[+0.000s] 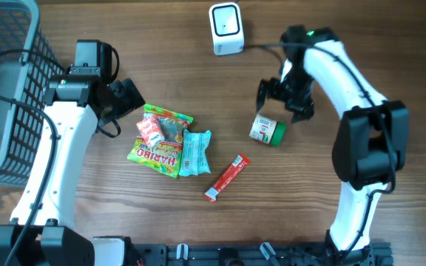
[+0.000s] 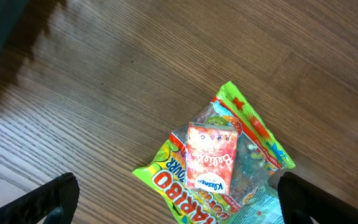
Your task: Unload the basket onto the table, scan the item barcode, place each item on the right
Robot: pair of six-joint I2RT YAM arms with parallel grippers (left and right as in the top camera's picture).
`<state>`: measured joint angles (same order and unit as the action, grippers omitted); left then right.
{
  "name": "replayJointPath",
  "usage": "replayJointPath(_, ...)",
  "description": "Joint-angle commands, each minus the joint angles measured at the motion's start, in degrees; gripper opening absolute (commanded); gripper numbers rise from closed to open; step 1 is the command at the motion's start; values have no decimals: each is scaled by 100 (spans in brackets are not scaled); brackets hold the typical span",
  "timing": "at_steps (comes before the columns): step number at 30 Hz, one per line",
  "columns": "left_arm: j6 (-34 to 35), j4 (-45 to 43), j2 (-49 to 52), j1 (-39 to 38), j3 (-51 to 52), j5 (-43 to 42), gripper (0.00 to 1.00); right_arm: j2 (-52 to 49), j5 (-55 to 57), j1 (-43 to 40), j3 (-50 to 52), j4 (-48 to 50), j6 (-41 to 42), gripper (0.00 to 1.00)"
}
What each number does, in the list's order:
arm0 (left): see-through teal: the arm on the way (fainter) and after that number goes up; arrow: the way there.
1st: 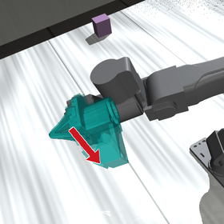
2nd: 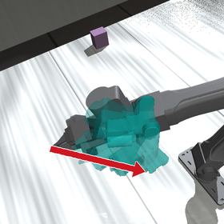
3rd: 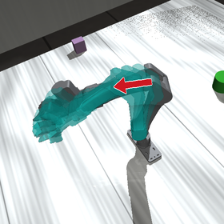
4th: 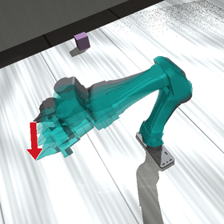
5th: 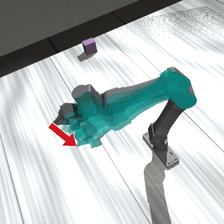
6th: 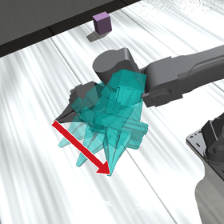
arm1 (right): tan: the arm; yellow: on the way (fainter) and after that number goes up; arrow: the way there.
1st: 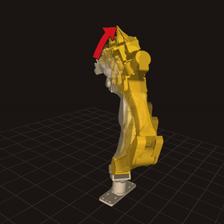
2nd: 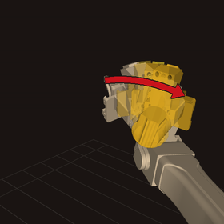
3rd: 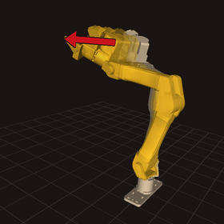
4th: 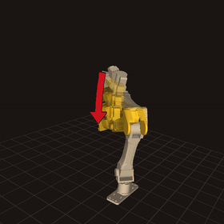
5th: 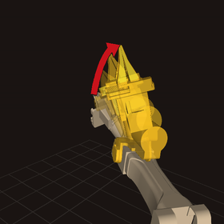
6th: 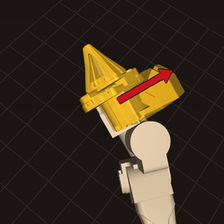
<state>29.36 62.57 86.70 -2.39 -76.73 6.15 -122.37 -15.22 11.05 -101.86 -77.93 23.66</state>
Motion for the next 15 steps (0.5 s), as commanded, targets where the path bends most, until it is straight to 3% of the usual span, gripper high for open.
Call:
replayJointPath(1, -66, -15, 35, 28, 0, 37, 100, 442, 17, -94, -282, -98, -15, 100)
replayJointPath(3, -66, -15, 35, 28, 0, 37, 100, 568, 11, -94, -280, -101, 433, 100)
replayJointPath(7, -66, -15, 35, 28, 0, 37, 100, 623, -94, -94, -245, -385, 2149, 100)
replayJointPath(11, -66, -15, 37, 28, 0, 37, 100, 623, -450, 105, 11, -264, 2282, 93)
replayJointPath(14, -66, -15, 37, 28, 0, 37, 100, 623, -625, 380, 129, -243, 2304, 58)
replayJointPath(15, -66, -15, 37, 28, 0, 37, 100, 623, -629, 505, 129, -199, 2310, 20)
